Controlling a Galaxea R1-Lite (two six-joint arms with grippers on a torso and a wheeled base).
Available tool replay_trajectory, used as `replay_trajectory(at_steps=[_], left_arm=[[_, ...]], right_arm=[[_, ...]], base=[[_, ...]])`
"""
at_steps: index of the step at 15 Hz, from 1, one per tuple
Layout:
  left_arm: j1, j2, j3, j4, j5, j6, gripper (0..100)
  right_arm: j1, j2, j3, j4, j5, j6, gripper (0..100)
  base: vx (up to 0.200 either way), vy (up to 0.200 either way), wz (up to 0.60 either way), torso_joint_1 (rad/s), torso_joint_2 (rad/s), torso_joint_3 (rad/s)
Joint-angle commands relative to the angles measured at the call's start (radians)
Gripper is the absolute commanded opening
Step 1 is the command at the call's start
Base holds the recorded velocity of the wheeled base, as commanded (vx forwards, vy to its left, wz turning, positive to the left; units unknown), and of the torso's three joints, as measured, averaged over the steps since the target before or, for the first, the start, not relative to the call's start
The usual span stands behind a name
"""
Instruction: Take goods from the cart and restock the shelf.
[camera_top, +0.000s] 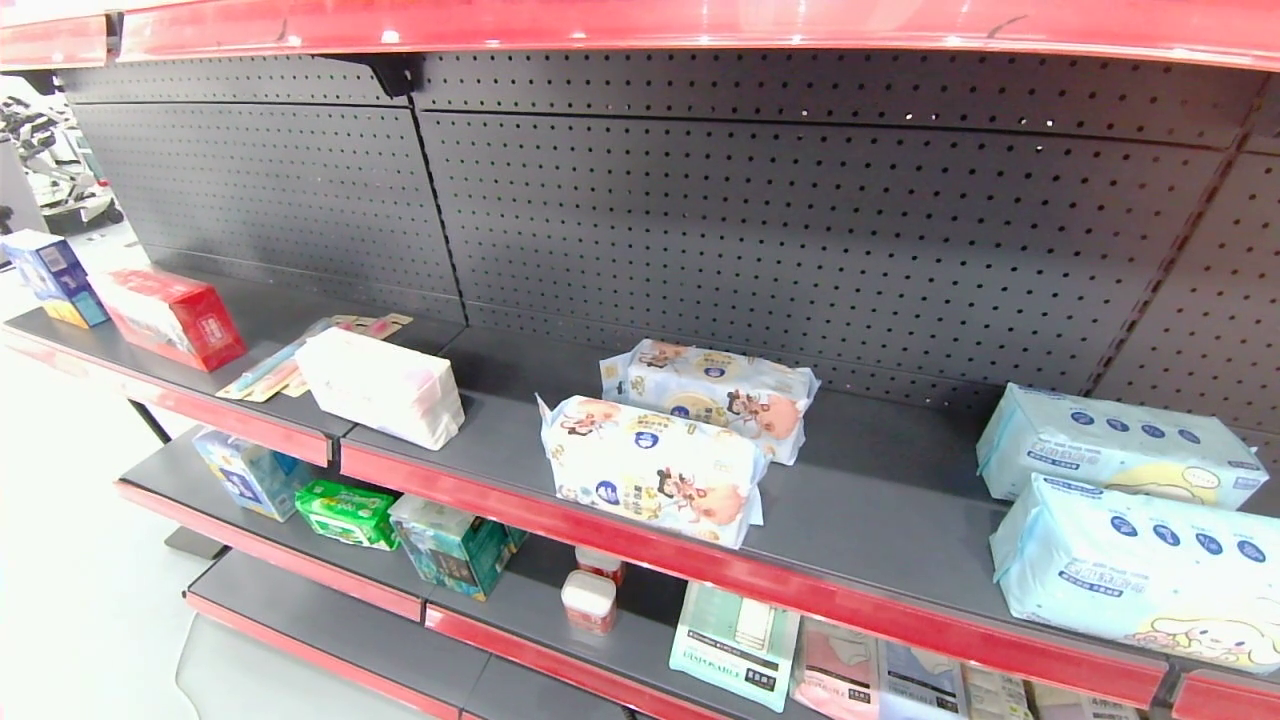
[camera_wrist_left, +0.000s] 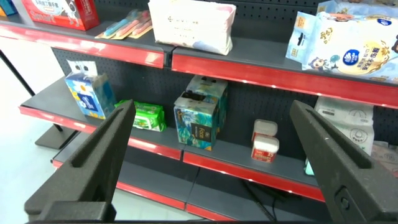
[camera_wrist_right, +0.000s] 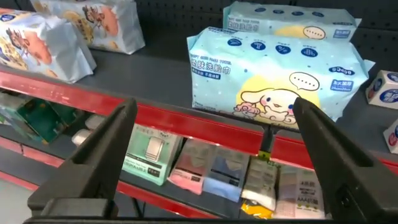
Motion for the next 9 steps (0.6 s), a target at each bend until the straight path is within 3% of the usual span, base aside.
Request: replay_trajectory(at_steps=[1, 9], left_arm=[[0.000, 0.001, 0.000, 0.000, 0.000, 0.000, 100], [0.000, 0.001, 0.000, 0.000, 0.000, -0.002, 100]], right_arm=[[0.000, 0.002, 0.000, 0.001, 0.001, 0.002, 100], [0.000, 0.002, 0.000, 0.001, 0.001, 0.002, 100]], base=[[0.000, 0.000, -0.60, 0.002, 0.01, -0.002], [0.000, 0.000, -0.60, 0.005, 0.00, 0.001]])
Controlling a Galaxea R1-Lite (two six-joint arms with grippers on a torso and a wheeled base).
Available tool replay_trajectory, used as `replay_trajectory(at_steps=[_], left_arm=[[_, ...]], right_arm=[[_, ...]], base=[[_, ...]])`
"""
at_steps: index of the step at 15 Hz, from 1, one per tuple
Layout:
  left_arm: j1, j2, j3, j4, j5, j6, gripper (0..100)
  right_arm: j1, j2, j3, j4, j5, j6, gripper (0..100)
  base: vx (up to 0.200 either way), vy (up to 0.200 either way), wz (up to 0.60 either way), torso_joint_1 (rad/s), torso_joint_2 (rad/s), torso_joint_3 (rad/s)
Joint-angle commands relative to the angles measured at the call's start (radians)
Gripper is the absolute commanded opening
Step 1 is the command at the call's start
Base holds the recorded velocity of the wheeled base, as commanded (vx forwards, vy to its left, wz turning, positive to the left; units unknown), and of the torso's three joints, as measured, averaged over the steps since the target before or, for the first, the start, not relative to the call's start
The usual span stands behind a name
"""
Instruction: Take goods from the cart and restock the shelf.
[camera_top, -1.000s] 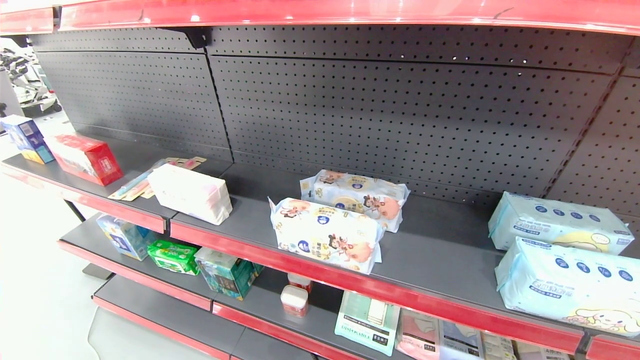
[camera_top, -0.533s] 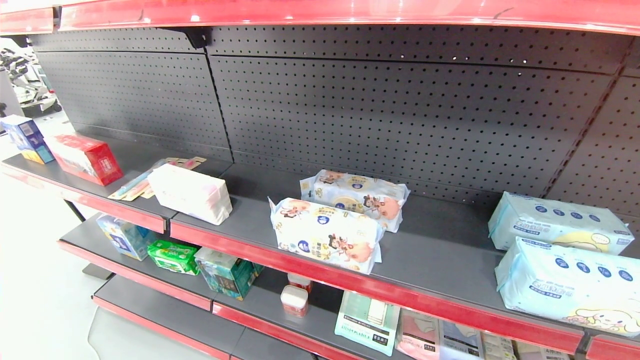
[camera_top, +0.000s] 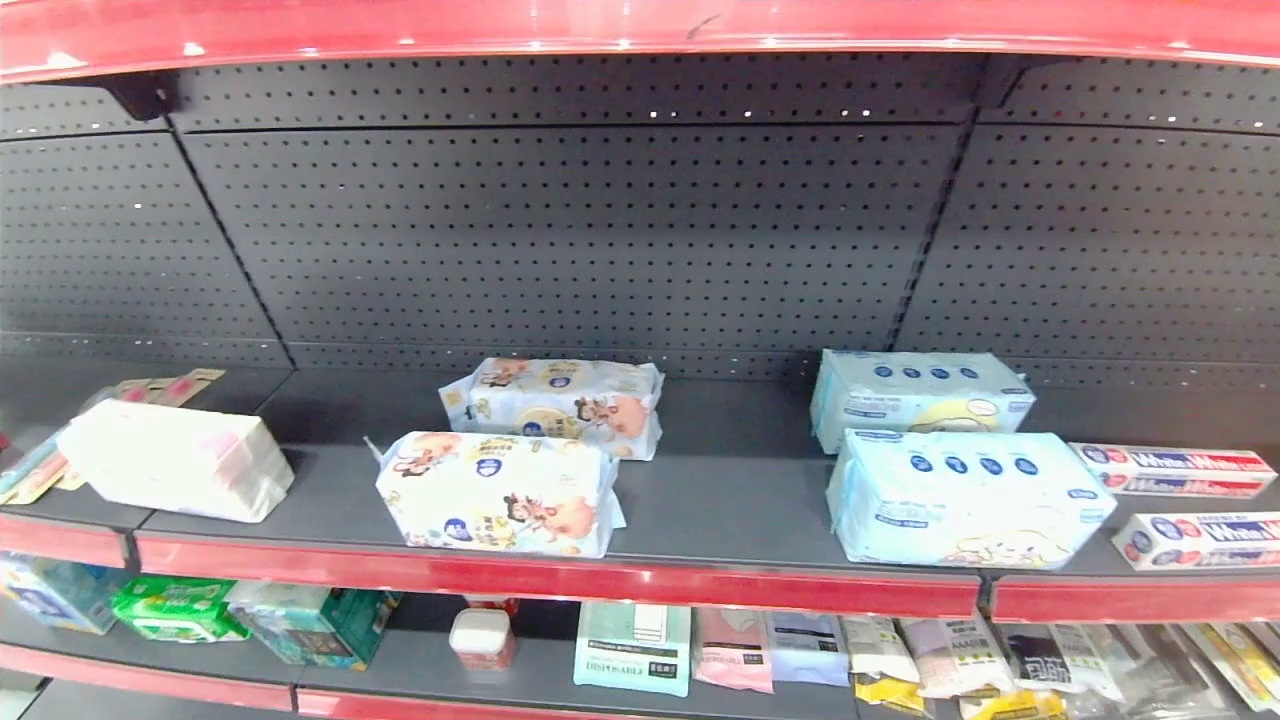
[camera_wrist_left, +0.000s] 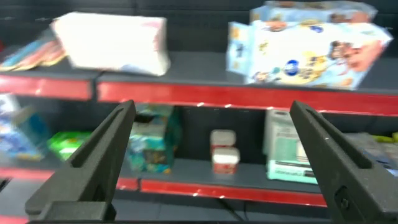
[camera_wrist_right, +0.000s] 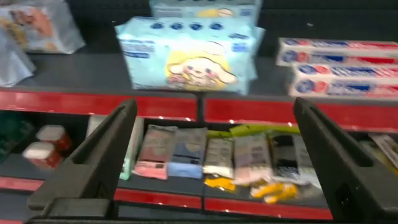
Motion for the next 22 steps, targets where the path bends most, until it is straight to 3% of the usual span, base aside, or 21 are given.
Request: replay_trajectory(at_steps=[1, 6, 8, 9, 10, 11, 12, 14, 15, 16, 19, 22], left_arm=[[0.000, 0.001, 0.000, 0.000, 0.000, 0.000, 100], [0.000, 0.001, 0.000, 0.000, 0.002, 0.000, 100], [0.002, 0.001, -0.020, -0.006, 0.052, 0.003, 100], [-0.006, 0.071, -0.144, 0.011, 0.068, -0.003, 100], [-0.029, 0.340, -0.382, 0.023, 0.063, -0.077, 100], [-0.037, 0.427, -0.476, 0.020, 0.063, -0.101, 100], [-0.032, 0.575, -0.583, 0.018, 0.072, -0.095, 100], [0.046, 0.699, -0.623, 0.028, 0.151, -0.049, 100], [0.130, 0.791, -0.621, 0.035, 0.175, -0.046, 100], [0.204, 0.875, -0.620, 0.044, 0.152, -0.046, 100], [0.284, 1.003, -0.638, 0.040, 0.072, -0.032, 100], [0.379, 1.119, -0.652, 0.048, 0.031, -0.032, 100]], right_arm=[[0.000, 0.002, 0.000, -0.001, 0.000, 0.000, 100], [0.000, 0.002, 0.000, -0.001, 0.000, 0.000, 100], [0.000, 0.002, 0.000, -0.001, 0.000, -0.002, 100], [0.000, 0.002, 0.000, -0.001, 0.000, -0.002, 100], [0.000, 0.002, 0.000, -0.001, 0.000, -0.002, 100], [0.000, 0.002, 0.000, -0.001, 0.000, -0.002, 100], [0.000, 0.002, 0.000, -0.001, 0.000, -0.002, 100], [0.000, 0.002, 0.000, -0.001, 0.000, -0.002, 100], [0.000, 0.002, 0.000, -0.001, 0.000, -0.002, 100], [0.000, 0.002, 0.000, -0.001, 0.000, -0.002, 100], [0.000, 0.002, 0.000, -0.001, 0.000, -0.002, 100], [0.000, 0.002, 0.000, -0.001, 0.000, -0.002, 100]], base=[[0.000, 0.000, -0.60, 0.002, 0.00, 0.007], [0.000, 0.000, -0.36, 0.000, 0.00, 0.000], [0.000, 0.000, 0.00, 0.000, 0.00, 0.000], [0.000, 0.000, 0.00, 0.000, 0.00, 0.000], [0.000, 0.000, 0.00, 0.000, 0.00, 0.000], [0.000, 0.000, 0.00, 0.000, 0.00, 0.000], [0.000, 0.000, 0.00, 0.000, 0.00, 0.000], [0.000, 0.000, 0.00, 0.000, 0.00, 0.000], [0.000, 0.000, 0.00, 0.000, 0.00, 0.000], [0.000, 0.000, 0.00, 0.000, 0.00, 0.000], [0.000, 0.000, 0.00, 0.000, 0.00, 0.000], [0.000, 0.000, 0.00, 0.000, 0.00, 0.000]])
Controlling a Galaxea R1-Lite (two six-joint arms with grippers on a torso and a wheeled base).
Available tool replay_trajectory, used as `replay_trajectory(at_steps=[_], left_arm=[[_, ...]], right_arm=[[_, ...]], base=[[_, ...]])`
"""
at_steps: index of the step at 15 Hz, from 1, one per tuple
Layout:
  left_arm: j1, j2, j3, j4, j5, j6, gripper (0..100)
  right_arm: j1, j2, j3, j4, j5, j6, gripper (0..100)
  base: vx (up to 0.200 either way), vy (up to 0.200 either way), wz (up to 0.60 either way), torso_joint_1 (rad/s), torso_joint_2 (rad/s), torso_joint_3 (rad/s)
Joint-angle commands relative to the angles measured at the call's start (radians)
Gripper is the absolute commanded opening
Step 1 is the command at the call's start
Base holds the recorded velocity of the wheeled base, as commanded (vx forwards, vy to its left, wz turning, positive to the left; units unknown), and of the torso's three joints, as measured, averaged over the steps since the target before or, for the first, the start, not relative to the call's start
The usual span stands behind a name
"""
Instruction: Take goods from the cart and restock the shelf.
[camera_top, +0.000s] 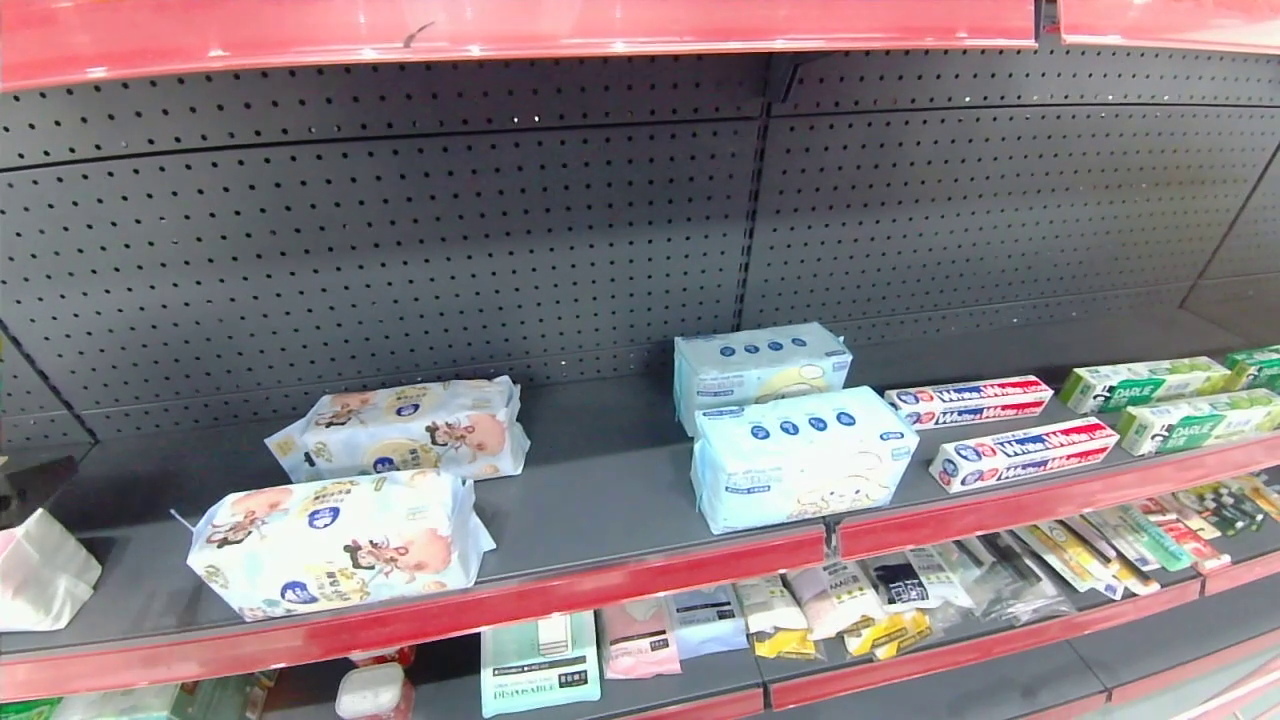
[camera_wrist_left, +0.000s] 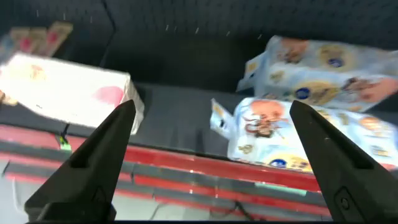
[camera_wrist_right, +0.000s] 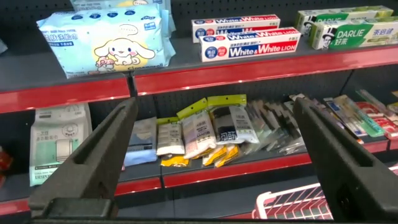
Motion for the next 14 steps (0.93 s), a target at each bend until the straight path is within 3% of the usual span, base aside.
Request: replay_trajectory(at_steps=[1, 4, 6, 12, 14], left_arm=[[0.084, 0.160, -0.014, 0.001, -0.017, 0.004, 100], [0.149, 0.228, -0.019, -0.005, -0.017, 0.070, 100], [0.175, 0.237, 0.002, -0.004, -0.017, 0.096, 100], [0.180, 0.363, 0.107, -0.088, -0.020, 0.106, 100], [0.172, 0.395, 0.107, -0.136, -0.066, 0.109, 100]], right_arm=[[0.000, 0.002, 0.000, 0.000, 0.000, 0.000, 100], [0.000, 0.002, 0.000, 0.000, 0.000, 0.000, 100], [0.000, 0.002, 0.000, 0.000, 0.000, 0.000, 100], [0.000, 0.002, 0.000, 0.000, 0.000, 0.000, 100], [0.000, 0.002, 0.000, 0.000, 0.000, 0.000, 100]], base=[[0.000, 0.000, 0.00, 0.000, 0.00, 0.000], [0.000, 0.000, 0.00, 0.000, 0.00, 0.000], [0.000, 0.000, 0.00, 0.000, 0.00, 0.000], [0.000, 0.000, 0.00, 0.000, 0.00, 0.000], [0.000, 0.000, 0.00, 0.000, 0.00, 0.000]])
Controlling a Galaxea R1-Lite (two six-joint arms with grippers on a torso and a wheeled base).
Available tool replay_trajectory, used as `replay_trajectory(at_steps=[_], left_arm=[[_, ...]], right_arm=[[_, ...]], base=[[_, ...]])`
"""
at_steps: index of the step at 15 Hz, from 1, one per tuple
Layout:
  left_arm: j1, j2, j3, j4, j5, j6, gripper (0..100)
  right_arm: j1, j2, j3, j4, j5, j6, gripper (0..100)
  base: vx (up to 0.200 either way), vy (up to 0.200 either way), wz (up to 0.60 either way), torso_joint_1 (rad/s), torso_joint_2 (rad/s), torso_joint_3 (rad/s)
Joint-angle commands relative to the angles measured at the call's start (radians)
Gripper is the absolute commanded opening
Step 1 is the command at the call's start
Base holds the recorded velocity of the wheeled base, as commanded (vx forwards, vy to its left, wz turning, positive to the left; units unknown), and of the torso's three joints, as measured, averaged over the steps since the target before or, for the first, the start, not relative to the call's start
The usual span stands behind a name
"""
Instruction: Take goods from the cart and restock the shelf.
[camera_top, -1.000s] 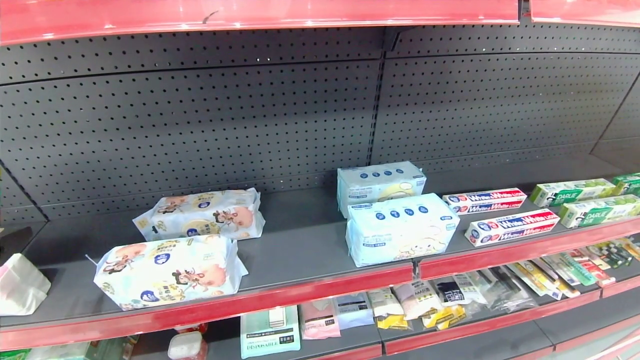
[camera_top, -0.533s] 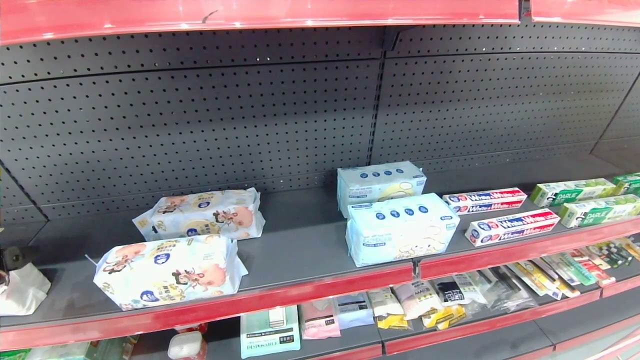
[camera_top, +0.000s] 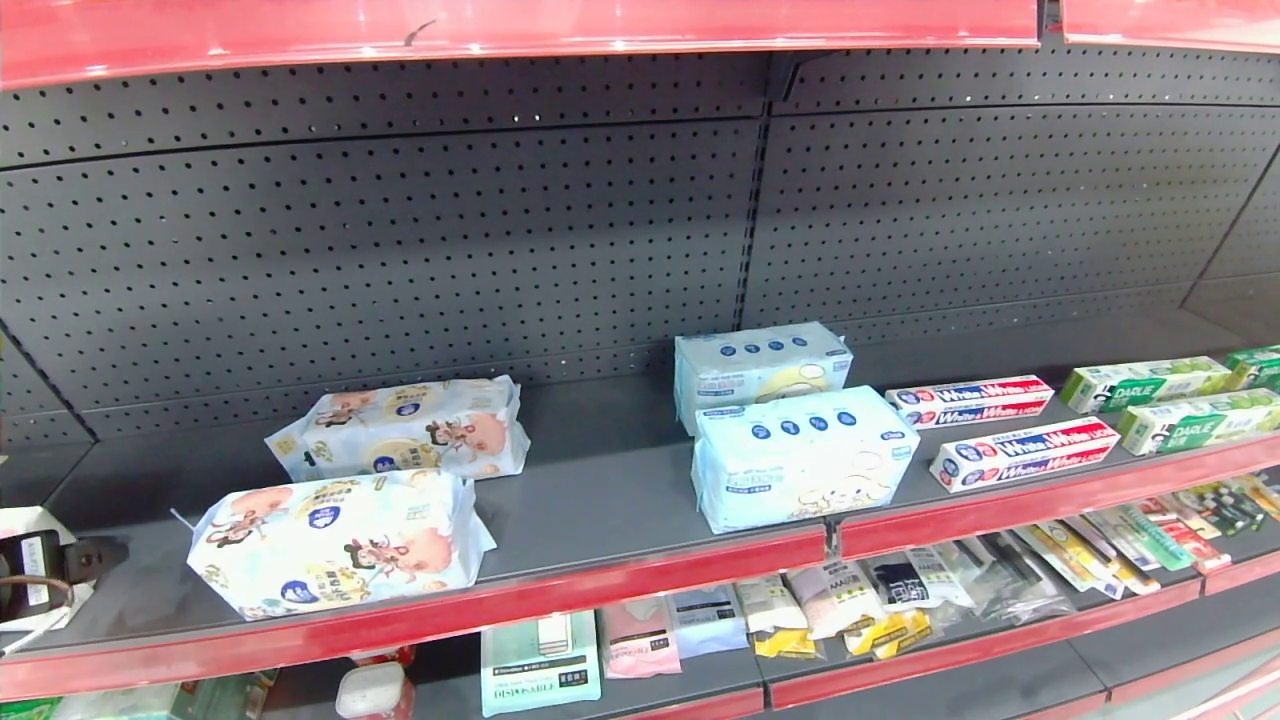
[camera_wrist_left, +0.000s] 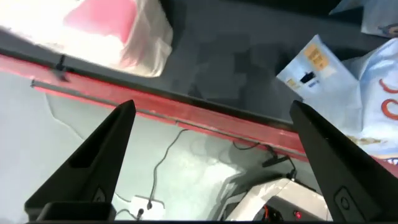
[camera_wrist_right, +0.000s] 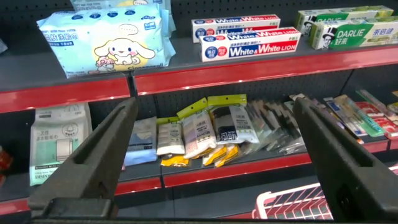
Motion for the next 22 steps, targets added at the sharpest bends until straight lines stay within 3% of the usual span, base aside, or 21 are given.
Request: replay_trajectory(at_steps=[1, 22], left_arm=[[-0.020, 0.055, 0.007, -0.024, -0.014, -0.001, 100], [-0.163, 0.129, 0.012, -0.128, -0.015, -0.002, 100]], right_arm=[[0.000, 0.002, 0.000, 0.000, 0.000, 0.000, 100], [0.000, 0.002, 0.000, 0.000, 0.000, 0.000, 100]], base=[[0.000, 0.000, 0.00, 0.000, 0.00, 0.000], [0.000, 0.000, 0.00, 0.000, 0.00, 0.000]])
